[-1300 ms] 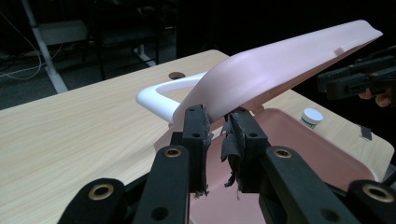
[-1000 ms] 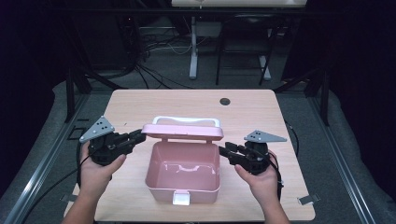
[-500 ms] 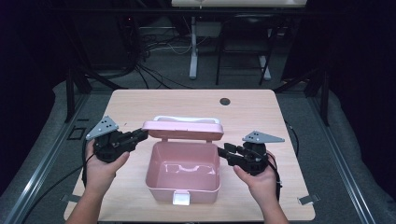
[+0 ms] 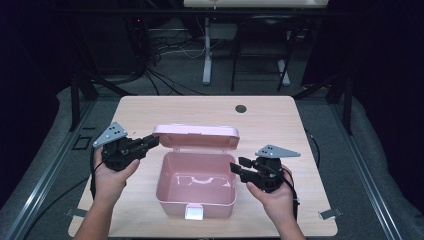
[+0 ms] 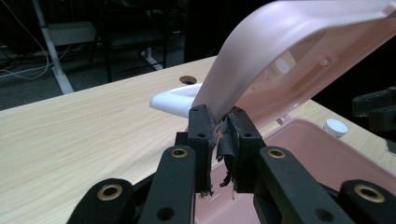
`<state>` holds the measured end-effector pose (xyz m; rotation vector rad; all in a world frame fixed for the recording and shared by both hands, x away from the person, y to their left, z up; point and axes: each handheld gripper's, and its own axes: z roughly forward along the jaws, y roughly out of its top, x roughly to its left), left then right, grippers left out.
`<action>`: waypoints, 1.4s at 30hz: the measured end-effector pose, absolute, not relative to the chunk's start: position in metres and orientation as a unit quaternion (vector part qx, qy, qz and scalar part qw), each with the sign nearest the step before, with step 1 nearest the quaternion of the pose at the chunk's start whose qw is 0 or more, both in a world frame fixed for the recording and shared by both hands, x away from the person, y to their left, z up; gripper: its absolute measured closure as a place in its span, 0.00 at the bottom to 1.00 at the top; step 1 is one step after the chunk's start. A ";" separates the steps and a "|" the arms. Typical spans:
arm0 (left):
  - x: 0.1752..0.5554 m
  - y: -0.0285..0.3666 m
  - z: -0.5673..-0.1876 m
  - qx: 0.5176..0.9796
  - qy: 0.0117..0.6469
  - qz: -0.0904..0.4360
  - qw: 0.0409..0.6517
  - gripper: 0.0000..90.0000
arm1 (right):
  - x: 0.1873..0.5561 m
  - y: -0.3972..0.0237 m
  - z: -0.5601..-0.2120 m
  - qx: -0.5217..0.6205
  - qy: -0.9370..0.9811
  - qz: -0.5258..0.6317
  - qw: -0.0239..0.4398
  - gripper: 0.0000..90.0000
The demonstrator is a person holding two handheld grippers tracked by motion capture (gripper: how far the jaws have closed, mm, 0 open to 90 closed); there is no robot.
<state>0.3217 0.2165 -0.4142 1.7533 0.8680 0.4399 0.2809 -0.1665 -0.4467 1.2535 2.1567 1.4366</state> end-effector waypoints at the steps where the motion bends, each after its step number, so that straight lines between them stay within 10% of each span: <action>1: 0.322 0.216 -0.415 0.737 0.366 0.184 0.538 0.91 | 0.279 -0.166 -0.447 0.433 0.743 0.493 0.133 0.65; 42: 0.344 0.211 -0.444 0.745 0.381 0.170 0.521 0.89 | 0.270 -0.153 -0.482 0.445 0.763 0.450 0.131 0.57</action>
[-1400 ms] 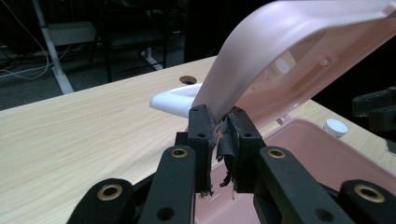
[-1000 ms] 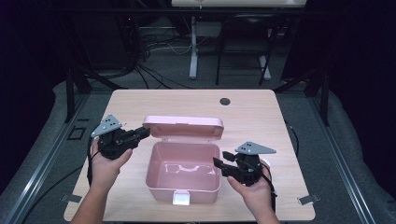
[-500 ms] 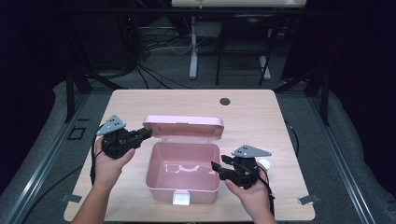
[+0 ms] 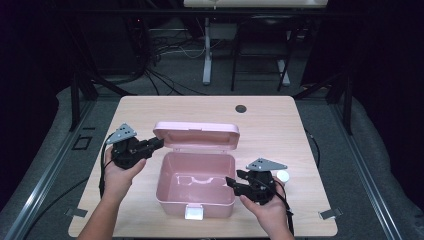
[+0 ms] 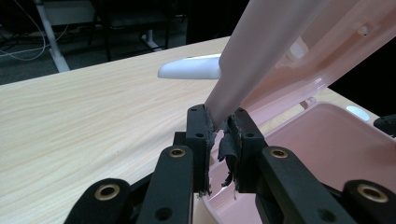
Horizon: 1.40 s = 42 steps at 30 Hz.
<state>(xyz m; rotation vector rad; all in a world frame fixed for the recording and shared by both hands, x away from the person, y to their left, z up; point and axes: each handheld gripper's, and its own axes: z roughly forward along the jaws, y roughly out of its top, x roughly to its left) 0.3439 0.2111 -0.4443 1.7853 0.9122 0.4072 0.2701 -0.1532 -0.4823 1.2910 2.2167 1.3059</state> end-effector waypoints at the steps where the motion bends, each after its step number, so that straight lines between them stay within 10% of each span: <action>1: 0.344 0.211 -0.445 0.745 0.381 0.170 0.520 0.89 | 0.270 -0.153 -0.482 0.444 0.764 0.449 0.131 0.57; 42: 0.359 0.207 -0.467 0.751 0.402 0.160 0.499 0.90 | 0.270 -0.151 -0.493 0.449 0.772 0.435 0.117 0.58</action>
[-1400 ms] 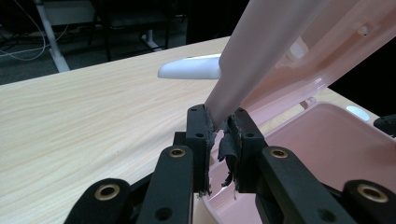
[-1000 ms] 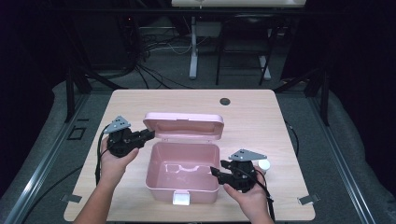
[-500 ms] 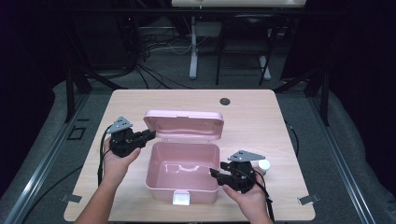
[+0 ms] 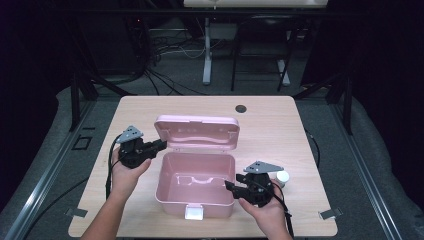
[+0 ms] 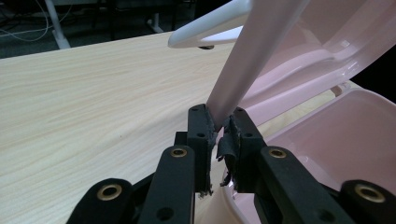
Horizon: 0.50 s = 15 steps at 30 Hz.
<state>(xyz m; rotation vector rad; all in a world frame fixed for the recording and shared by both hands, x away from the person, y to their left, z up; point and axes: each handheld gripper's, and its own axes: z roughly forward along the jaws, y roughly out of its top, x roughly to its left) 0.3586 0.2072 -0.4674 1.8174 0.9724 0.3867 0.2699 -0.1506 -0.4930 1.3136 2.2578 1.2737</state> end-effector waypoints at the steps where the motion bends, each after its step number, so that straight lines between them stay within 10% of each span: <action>1: 0.359 0.207 -0.467 0.751 0.402 0.160 0.498 0.90 | 0.270 -0.151 -0.493 0.448 0.772 0.435 0.117 0.58; 15: 0.359 0.206 -0.468 0.751 0.406 0.158 0.496 0.92 | 0.270 -0.152 -0.492 0.446 0.772 0.435 0.126 0.61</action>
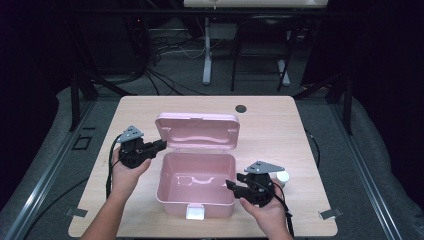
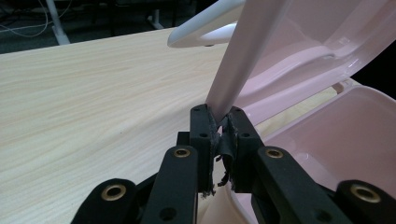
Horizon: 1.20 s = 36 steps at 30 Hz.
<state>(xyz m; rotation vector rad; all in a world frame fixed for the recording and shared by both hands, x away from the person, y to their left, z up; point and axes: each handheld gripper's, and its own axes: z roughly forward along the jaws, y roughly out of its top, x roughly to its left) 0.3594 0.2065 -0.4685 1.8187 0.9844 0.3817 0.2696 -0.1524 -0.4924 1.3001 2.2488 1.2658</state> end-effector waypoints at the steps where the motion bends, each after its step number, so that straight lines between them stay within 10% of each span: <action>1: 0.359 0.206 -0.469 0.751 0.406 0.158 0.496 0.92 | 0.270 -0.153 -0.492 0.446 0.772 0.434 0.126 0.61; 36: 0.362 0.203 -0.468 0.741 0.431 0.150 0.492 0.96 | 0.269 -0.152 -0.493 0.452 0.768 0.434 0.134 0.62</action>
